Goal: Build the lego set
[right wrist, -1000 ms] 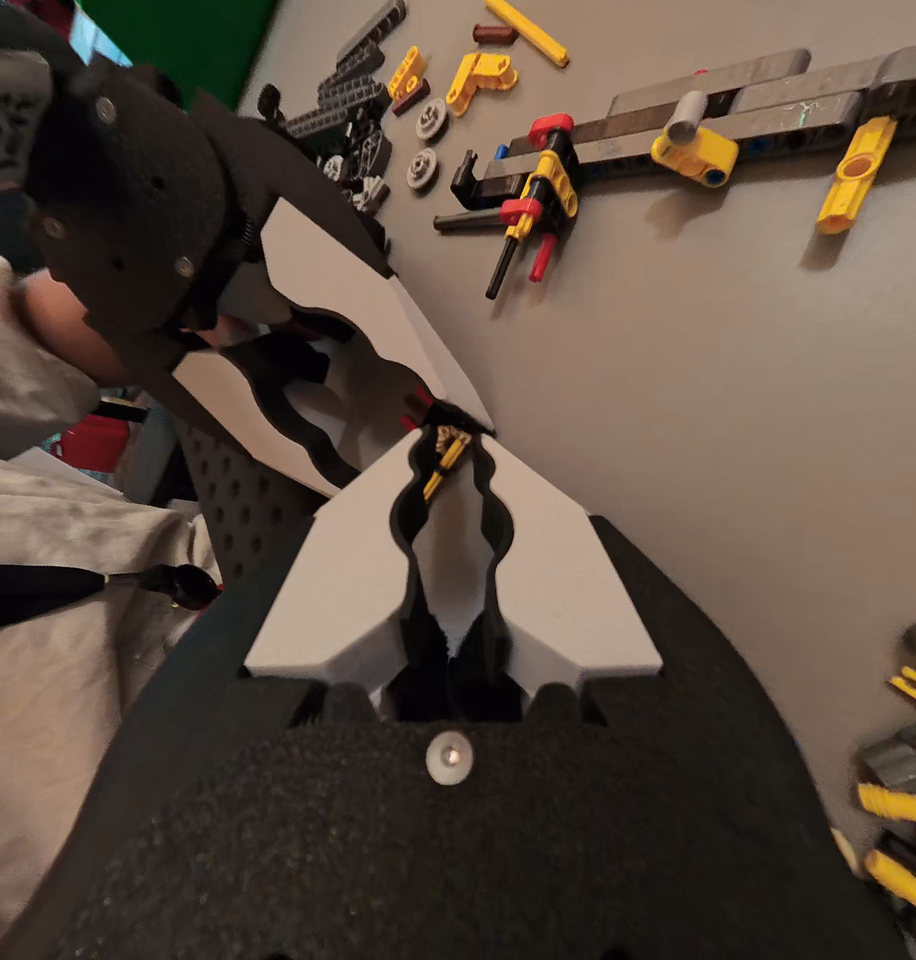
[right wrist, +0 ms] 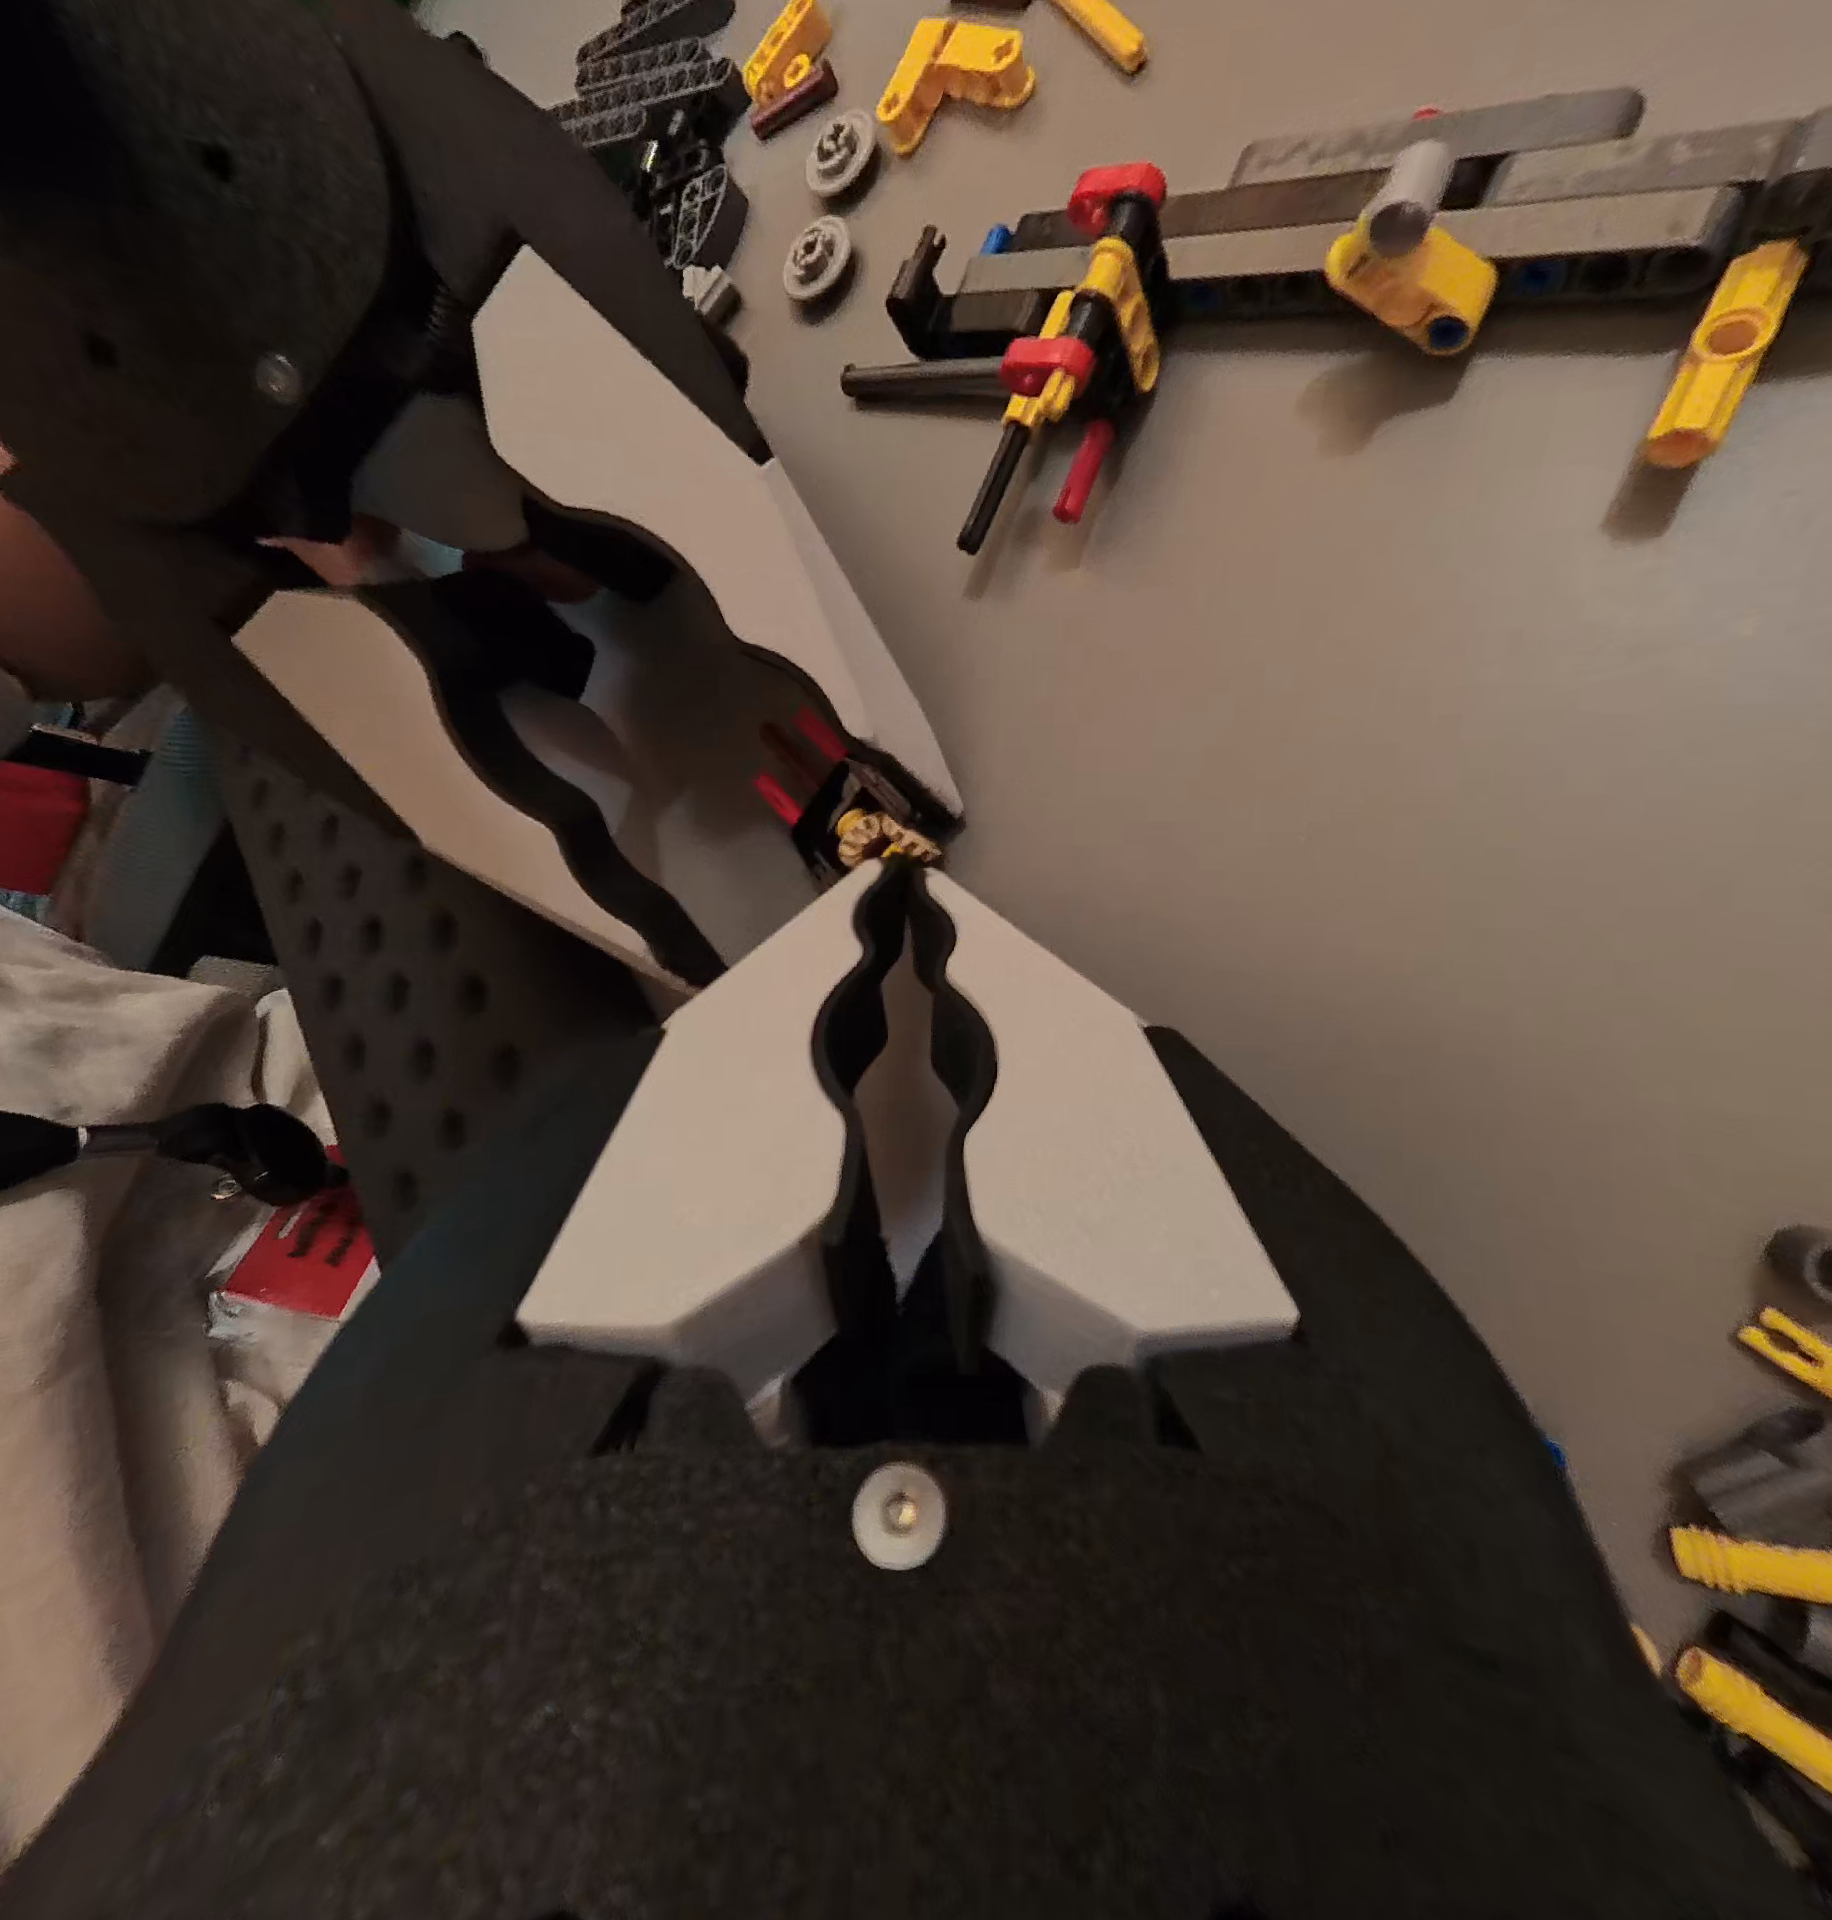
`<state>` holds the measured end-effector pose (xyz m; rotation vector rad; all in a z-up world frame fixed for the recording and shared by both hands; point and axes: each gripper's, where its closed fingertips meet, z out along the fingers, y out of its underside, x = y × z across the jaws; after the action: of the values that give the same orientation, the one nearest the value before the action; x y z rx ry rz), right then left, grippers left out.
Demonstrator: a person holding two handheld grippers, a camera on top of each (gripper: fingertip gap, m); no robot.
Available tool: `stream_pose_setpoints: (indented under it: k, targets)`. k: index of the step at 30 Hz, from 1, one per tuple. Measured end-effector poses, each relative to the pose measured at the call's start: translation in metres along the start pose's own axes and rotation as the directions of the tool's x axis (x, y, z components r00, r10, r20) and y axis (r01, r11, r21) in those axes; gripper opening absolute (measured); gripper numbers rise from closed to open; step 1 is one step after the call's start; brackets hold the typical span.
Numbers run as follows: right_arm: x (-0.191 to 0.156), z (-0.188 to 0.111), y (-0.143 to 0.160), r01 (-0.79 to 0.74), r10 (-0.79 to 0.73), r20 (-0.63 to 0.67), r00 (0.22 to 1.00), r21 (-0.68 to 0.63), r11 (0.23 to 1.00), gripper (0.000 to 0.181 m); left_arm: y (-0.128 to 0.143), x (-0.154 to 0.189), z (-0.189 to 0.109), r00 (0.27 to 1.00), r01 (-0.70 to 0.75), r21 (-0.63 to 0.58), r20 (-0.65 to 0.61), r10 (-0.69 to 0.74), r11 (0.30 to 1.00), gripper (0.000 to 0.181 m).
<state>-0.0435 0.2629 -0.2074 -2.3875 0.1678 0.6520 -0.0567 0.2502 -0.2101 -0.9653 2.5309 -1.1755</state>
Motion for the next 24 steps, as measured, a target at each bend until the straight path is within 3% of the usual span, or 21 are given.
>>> stream_pose_setpoints:
  k: [21,22,24]
  targets:
    - [-0.001,0.002,0.0,0.04,-0.04,-0.03,0.999,-0.001,0.999,0.0,0.0,-0.001,0.0,1.0,0.004,0.002,-0.001,-0.004,1.0,0.054]
    - [-0.001,0.002,0.0,0.044,-0.044,-0.029,0.999,-0.003,0.999,0.0,0.001,-0.006,-0.001,0.999,0.012,-0.005,0.034,-0.012,1.0,0.025]
    - [-0.001,0.002,0.002,0.058,-0.059,-0.047,0.997,-0.006,0.998,0.0,0.003,-0.01,-0.003,0.999,0.03,0.001,0.023,-0.03,1.0,0.025]
